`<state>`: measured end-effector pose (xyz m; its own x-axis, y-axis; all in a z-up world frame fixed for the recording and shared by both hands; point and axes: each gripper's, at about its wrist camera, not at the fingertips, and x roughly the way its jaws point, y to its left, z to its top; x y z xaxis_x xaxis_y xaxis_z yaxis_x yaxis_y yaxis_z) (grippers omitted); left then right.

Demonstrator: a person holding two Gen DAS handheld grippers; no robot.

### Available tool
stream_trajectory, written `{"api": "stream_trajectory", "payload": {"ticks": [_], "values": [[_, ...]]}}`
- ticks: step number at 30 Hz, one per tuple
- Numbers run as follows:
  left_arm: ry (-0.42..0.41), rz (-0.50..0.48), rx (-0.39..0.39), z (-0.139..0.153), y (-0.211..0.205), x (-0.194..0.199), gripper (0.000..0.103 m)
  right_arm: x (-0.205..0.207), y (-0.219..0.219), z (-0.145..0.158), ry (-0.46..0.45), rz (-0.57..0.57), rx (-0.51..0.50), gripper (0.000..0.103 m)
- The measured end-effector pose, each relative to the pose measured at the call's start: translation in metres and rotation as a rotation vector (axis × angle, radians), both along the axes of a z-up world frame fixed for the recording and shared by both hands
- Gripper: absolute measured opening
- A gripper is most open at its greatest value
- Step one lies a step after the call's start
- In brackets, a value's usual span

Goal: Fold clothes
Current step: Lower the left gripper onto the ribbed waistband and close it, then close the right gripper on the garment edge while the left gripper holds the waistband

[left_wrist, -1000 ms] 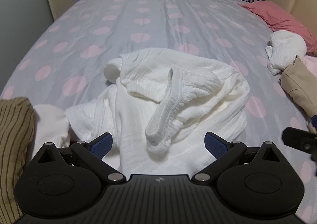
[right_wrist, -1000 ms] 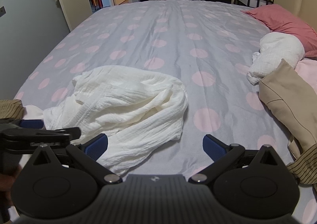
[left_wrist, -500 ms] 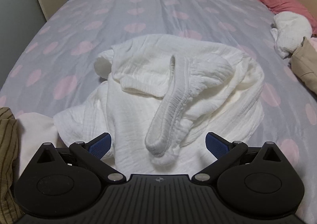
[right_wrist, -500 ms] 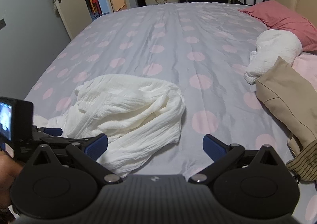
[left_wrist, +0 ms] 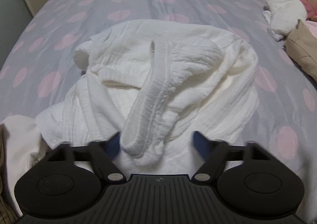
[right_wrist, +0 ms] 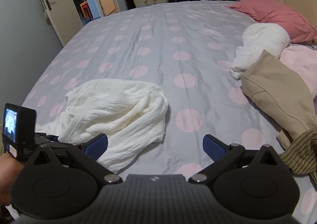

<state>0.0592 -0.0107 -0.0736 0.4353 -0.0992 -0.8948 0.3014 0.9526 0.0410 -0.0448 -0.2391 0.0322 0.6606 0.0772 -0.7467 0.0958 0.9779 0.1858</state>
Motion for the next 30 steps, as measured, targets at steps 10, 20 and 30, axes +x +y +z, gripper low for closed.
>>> {"api": "stream_trajectory", "payload": {"ticks": [10,20,30], "values": [[-0.094,0.048,-0.231,0.045,0.028,0.000,0.009,-0.004,-0.009,-0.001,-0.001,-0.022,-0.009,0.103],[-0.187,-0.145,-0.421,0.094,0.009,-0.035,0.009,-0.002,-0.011,0.000,-0.026,0.009,0.051,0.103],[-0.159,-0.345,-0.437,0.091,-0.026,-0.070,0.009,0.002,-0.004,0.007,-0.054,0.084,0.205,0.103]]}}
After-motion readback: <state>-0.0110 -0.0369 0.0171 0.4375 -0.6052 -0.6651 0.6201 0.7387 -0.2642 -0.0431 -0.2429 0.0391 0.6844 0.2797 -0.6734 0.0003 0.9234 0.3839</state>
